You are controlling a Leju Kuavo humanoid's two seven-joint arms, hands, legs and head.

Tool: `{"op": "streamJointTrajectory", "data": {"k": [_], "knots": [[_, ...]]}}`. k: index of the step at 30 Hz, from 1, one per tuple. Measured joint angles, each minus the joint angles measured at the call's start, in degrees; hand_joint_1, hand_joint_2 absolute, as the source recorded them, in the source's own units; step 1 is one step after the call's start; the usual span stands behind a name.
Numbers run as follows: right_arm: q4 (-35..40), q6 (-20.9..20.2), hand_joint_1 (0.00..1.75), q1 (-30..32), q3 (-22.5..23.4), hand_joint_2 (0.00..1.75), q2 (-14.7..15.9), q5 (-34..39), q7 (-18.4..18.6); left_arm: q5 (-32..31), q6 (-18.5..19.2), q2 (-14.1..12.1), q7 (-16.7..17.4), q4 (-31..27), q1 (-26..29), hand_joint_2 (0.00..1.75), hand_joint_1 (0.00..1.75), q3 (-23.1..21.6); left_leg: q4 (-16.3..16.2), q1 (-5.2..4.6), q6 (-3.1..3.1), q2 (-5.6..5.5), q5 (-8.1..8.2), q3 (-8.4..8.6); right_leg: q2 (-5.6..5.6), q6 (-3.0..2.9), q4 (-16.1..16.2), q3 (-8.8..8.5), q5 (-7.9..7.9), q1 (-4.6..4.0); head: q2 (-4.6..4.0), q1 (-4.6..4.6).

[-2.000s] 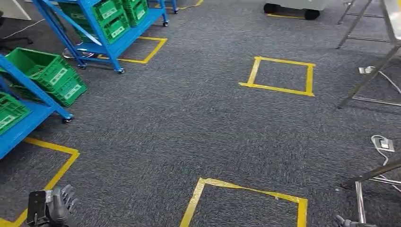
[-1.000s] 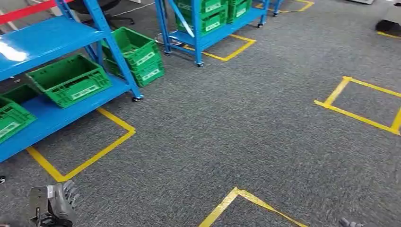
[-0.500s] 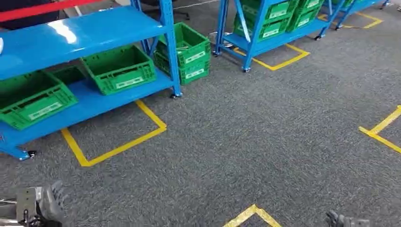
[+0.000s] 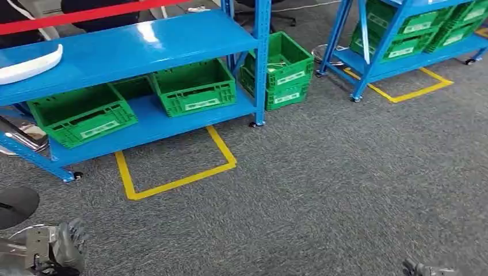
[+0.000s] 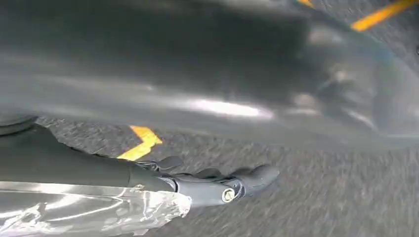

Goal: Take the parts from the cabinet and place them on the table.

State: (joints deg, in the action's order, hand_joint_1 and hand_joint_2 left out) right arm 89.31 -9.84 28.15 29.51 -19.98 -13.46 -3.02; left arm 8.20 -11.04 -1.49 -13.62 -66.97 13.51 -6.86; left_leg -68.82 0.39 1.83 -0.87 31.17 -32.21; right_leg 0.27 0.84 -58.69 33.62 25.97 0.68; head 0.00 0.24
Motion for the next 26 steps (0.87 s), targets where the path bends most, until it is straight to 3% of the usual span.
{"op": "streamJointTrajectory", "data": {"k": [1,3,4,5,6,7,8,9,10,12,13,14,15,16,18,19,20,21,22,23,24,25,26], "knots": [[-0.1,0.0,0.00,0.0,0.0,0.00,0.0,0.0,0.0,-0.1,0.0,0.0,0.0,0.0,0.0,0.00,0.00,0.1,-2.5,-0.01,0.02,0.16,2.39,-2.64,-0.70,-0.10,0.4,-1.14,0.75,-0.04,0.00,-0.04],[-0.2,0.0,0.00,-0.1,0.0,0.00,0.0,0.0,-0.1,-0.1,0.0,0.0,0.0,0.0,0.3,0.00,0.00,0.1,-3.4,-0.02,-0.14,0.16,7.01,-5.78,-1.89,-0.14,1.2,-3.79,2.32,-0.05,0.00,-0.09],[-0.2,0.0,0.00,-0.1,0.0,0.00,0.0,0.1,-0.1,-0.2,0.0,0.0,0.0,0.0,0.4,0.00,0.00,0.2,-2.2,-0.08,-0.33,0.19,7.26,-6.49,-2.60,-0.11,1.5,-5.47,3.28,-0.11,0.00,-0.07],[-0.2,0.0,0.00,0.0,0.0,0.00,0.0,0.1,-0.1,-0.2,0.0,0.0,0.0,0.0,0.5,0.00,0.00,0.2,0.4,-0.22,-0.65,0.37,5.55,-6.51,-3.35,-0.02,1.8,-7.23,4.35,-0.13,0.00,-0.09],[-0.2,0.0,0.00,-0.1,0.0,0.00,0.0,0.1,-0.2,-0.2,0.0,0.0,0.0,0.0,0.5,0.00,0.00,0.2,3.9,-0.54,-1.19,1.34,1.59,-6.28,-4.14,0.19,2.1,-8.73,5.50,-0.16,0.00,-0.09],[-0.3,0.0,0.00,0.0,0.0,0.00,0.0,0.2,-0.2,-0.2,0.0,0.0,0.0,0.0,0.7,0.00,0.00,0.2,7.5,-1.14,-1.98,4.11,-5.10,-6.22,-4.86,0.27,2.6,-9.53,6.53,-0.21,0.00,-0.04],[-0.4,0.0,0.00,-0.1,0.1,0.00,0.0,0.2,-0.2,-0.2,0.0,0.0,0.0,0.1,0.7,0.00,0.00,0.2,11.0,-1.89,-2.35,7.30,-10.03,-7.05,-5.29,0.42,2.0,-10.98,7.75,-0.75,-0.02,-0.26],[-0.4,0.0,0.00,0.0,0.1,0.00,0.0,0.2,-0.1,-0.2,0.0,0.0,0.0,0.1,0.7,0.00,0.00,0.2,10.4,-1.61,-2.22,7.12,-9.54,-6.59,-5.92,0.64,2.9,-11.79,8.98,-1.00,0.00,-0.17],[-0.3,0.0,0.00,0.0,0.1,0.00,0.0,0.2,-0.2,-0.2,0.0,0.1,0.0,0.0,0.7,0.00,0.00,0.2,10.6,-1.55,-2.26,5.94,-8.80,-6.05,-6.92,0.88,3.9,-13.98,9.59,-1.11,-0.02,0.11],[-0.3,0.0,0.00,-0.5,0.1,0.00,0.0,0.3,-0.2,-0.2,0.1,0.2,0.0,0.0,0.2,0.00,0.00,0.3,10.8,-0.95,-2.62,3.63,-8.37,-4.29,-6.92,1.96,2.5,-14.96,8.20,-1.12,-0.02,0.09],[-0.4,0.0,0.00,-0.8,0.1,0.00,0.0,0.3,-0.3,-0.2,0.1,0.2,-0.1,0.0,0.4,0.00,0.00,0.3,11.0,-0.73,-3.04,3.00,-8.12,-3.64,-4.32,2.15,-1.1,-13.00,7.31,-0.96,0.00,0.59],[-0.4,0.0,0.00,-0.9,0.1,0.00,0.0,0.3,-0.3,-0.2,0.1,0.2,-0.2,0.0,0.3,0.00,0.00,0.3,11.1,-0.66,-3.48,2.51,-7.65,-3.05,-1.98,2.21,-6.3,-9.96,6.13,-0.80,-0.02,0.41],[-0.4,-0.1,0.00,-0.7,0.0,0.00,0.0,0.2,-0.2,-0.3,0.1,0.2,-0.2,0.0,0.1,0.00,0.00,0.3,11.1,-0.56,-3.73,1.63,-7.06,-2.63,-0.92,2.27,-11.1,-6.35,6.86,-0.64,-0.02,0.64],[-0.5,-0.1,0.00,-0.5,0.0,0.00,0.0,0.2,-0.2,-0.3,0.1,0.2,-0.2,0.0,0.0,0.00,0.00,0.3,11.1,-0.41,-3.72,0.56,-6.30,-1.99,-0.50,2.35,-14.6,-2.95,9.68,-0.48,0.00,0.70],[-0.5,-0.1,0.00,-0.2,0.0,0.00,0.0,0.2,-0.2,-0.3,0.1,0.2,-0.2,0.0,0.2,0.00,0.00,0.3,11.2,-0.02,-3.50,-1.56,-4.59,0.03,-0.46,2.63,-16.0,1.57,17.66,-0.31,-0.02,0.77],[-0.6,-0.1,0.00,-0.2,0.0,0.00,0.0,0.2,-0.2,-0.2,0.1,0.2,-0.2,0.0,0.3,0.00,0.00,0.3,11.2,0.19,-3.26,-2.68,-3.68,1.24,-0.42,2.97,-14.9,2.96,20.13,-0.14,-0.02,0.70],[-0.6,-0.1,0.00,-0.2,0.0,0.00,0.0,0.2,-0.2,-0.2,0.1,0.2,-0.2,0.0,0.4,0.00,0.00,0.3,11.2,0.38,-3.12,-3.64,-2.77,2.43,-0.35,3.21,-12.9,3.86,20.21,0.05,-0.02,0.79],[-0.6,-0.1,0.00,-0.2,0.0,0.00,0.0,0.2,-0.2,-0.2,0.1,0.2,-0.2,0.0,0.5,0.00,0.00,0.3,11.2,0.59,-2.84,-4.56,-1.79,3.62,0.08,3.45,-10.1,4.44,17.53,0.31,-0.02,0.77],[-0.7,-0.1,0.00,0.0,0.0,0.00,0.0,0.2,-0.2,-0.2,0.1,0.2,-0.2,0.0,0.6,0.00,0.00,0.3,11.2,0.72,-2.45,-5.34,-0.72,4.73,1.58,3.92,-6.3,4.94,10.09,0.86,-0.02,0.83],[-1.0,0.0,0.00,0.1,0.1,0.00,0.0,0.3,-0.2,-0.2,0.1,0.2,-0.2,0.1,0.7,0.00,0.00,0.4,10.5,0.68,-2.03,-6.14,0.51,5.35,3.56,3.94,-2.5,6.09,0.60,1.51,-0.07,1.12],[-1.2,0.0,0.00,0.2,0.1,0.00,0.0,0.2,-0.1,-0.2,0.1,0.1,-0.2,0.2,0.8,0.00,0.00,0.4,10.8,0.60,-1.66,-7.03,1.14,5.66,3.14,3.36,-2.9,5.17,-0.80,1.09,-0.02,1.07],[-1.1,0.0,0.00,0.1,0.1,0.00,0.0,0.2,-0.1,-0.2,0.0,0.1,-0.2,0.1,0.7,0.00,0.00,0.5,11.4,0.79,-1.07,-7.56,2.05,6.45,2.77,2.73,-3.2,4.06,-0.37,0.84,-0.02,0.75],[-1.0,0.0,0.00,-0.2,0.2,0.00,0.0,0.3,-0.2,-0.3,0.1,0.2,-0.2,0.1,0.8,0.00,0.00,0.5,11.4,0.88,-0.70,-7.58,1.62,7.16,2.19,2.09,-2.8,3.97,-0.18,0.72,-0.02,0.83]]}}
